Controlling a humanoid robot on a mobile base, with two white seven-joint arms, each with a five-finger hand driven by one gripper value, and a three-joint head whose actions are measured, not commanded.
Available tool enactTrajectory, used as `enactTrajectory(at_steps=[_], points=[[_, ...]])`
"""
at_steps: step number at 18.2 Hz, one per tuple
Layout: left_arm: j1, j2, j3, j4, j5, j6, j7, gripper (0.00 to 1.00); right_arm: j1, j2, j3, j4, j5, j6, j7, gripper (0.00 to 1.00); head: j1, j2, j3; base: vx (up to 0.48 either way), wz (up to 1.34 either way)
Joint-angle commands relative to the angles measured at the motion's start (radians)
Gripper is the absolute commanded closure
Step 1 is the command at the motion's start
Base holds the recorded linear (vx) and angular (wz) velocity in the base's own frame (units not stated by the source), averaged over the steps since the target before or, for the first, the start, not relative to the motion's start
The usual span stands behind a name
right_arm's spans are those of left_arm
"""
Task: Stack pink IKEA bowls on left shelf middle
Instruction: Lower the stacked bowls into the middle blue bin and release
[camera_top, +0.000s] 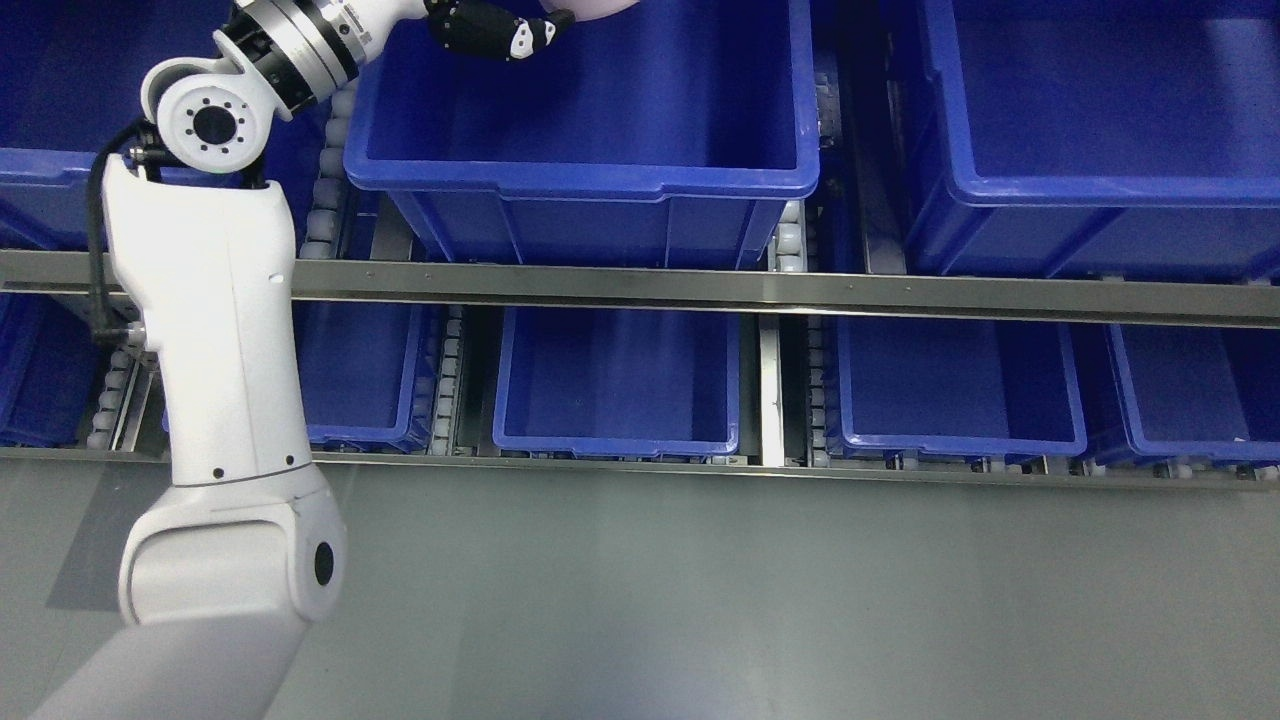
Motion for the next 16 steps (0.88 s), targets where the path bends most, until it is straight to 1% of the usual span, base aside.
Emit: enactTrajectory(at_steps=[1,4,9,11,16], points=[[-0.001,0.017,-0.062,0.116,-0.019,0.001,0.0,0.96,0.0,-0.017,-0.009,0.0,0.008,0.0,-0.001,0.0,0.0,0.0,0.0,0.062,0.0],[0.025,0.017,-0.086,0.176,-0.025,0.001,0.0,0.96,0.0,-0.017,-0.009,0.0,0.008,0.0,-0.001,0.0,0.0,0.0,0.0,0.046,-0.04],[0.059,0.017,-0.086,0.179,-0.028,0.001,0.0,0.9,0.0,-0.017,-0.009,0.0,0.008,0.0,-0.001,0.0,0.0,0.0,0.0,0.011,0.0],[0.06,0.017,-0.079,0.186,-0.028,0.002,0.0,0.82,0.0,-0.017,-0.009,0.0,0.008,0.0,-0.001,0.0,0.0,0.0,0.0,0.0,0.0],[0.062,0.017,-0.078,0.19,-0.026,0.013,0.002,0.7,0.0,-0.017,-0.009,0.0,0.008,0.0,-0.001,0.0,0.0,0.0,0.0,0.0,0.0]])
